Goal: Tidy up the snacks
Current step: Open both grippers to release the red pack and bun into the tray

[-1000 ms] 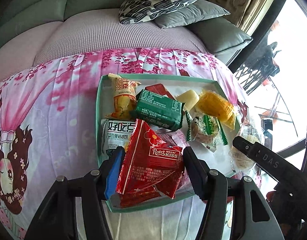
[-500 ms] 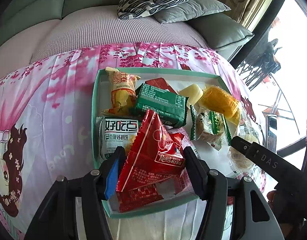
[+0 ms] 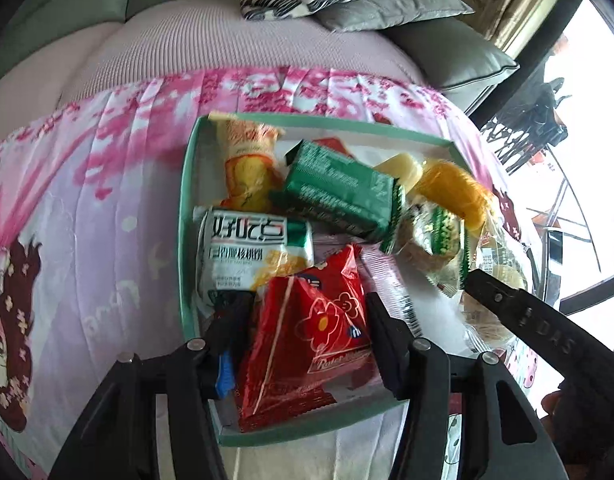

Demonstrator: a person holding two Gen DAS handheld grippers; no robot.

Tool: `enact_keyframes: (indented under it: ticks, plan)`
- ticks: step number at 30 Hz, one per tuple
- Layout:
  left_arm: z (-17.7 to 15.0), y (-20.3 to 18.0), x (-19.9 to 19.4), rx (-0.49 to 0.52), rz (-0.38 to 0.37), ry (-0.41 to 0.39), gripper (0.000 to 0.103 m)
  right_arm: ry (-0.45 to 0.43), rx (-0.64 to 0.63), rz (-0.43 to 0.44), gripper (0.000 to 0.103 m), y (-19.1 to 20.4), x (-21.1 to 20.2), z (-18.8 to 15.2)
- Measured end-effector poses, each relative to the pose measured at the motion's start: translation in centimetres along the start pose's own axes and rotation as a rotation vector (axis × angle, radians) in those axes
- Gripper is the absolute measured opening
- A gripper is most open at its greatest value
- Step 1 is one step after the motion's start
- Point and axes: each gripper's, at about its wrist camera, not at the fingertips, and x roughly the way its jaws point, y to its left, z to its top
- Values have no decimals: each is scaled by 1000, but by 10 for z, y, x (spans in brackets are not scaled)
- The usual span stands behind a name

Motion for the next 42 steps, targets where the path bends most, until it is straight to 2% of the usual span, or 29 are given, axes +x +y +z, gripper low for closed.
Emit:
enact_keyframes:
  ticks: [8,13,15,17,19,21,23,26,30,34,38,42]
  plan:
    - [-2,1,6,4,6,8,58,5,-13,-7,61,3,3,-1]
    - [-2,2,5,-5,2,13,59,11,-14,-11,75,3,6,-1]
    - [-1,1,2,-2,14,10,70,7,-19,-19,76,3,6,-1]
    - [0,1,-1,-2,13,9,72,7,-13,-14,78,2,6,-1]
    - [1,-1,-5,2,21,6,73,1,-12,-15,87,2,5,-1]
    - [1,-2,-9,6,35,6,80,-5,-17,-17,87,2,4,-1]
    - [2,-2,-13,2,42,8,81,-7,-19,-9,87,3,4,-1]
    - [2,-2,-21,-2,65,8,82,-19,-26,-16,101,5,3,-2]
    - [1,1,-30,-2,126,-4,82,-29,-19,-11,103,4,1,-1]
    - [-1,10,-40,-7,224,-33,82,-34,-37,-12,103,7,-1,-3]
    - [-4,27,-47,-26,336,-74,93,-43,-64,-8,103,15,-4,-5]
    - [-7,44,-52,-47,414,-99,93,-53,-100,-2,103,26,-8,-8]
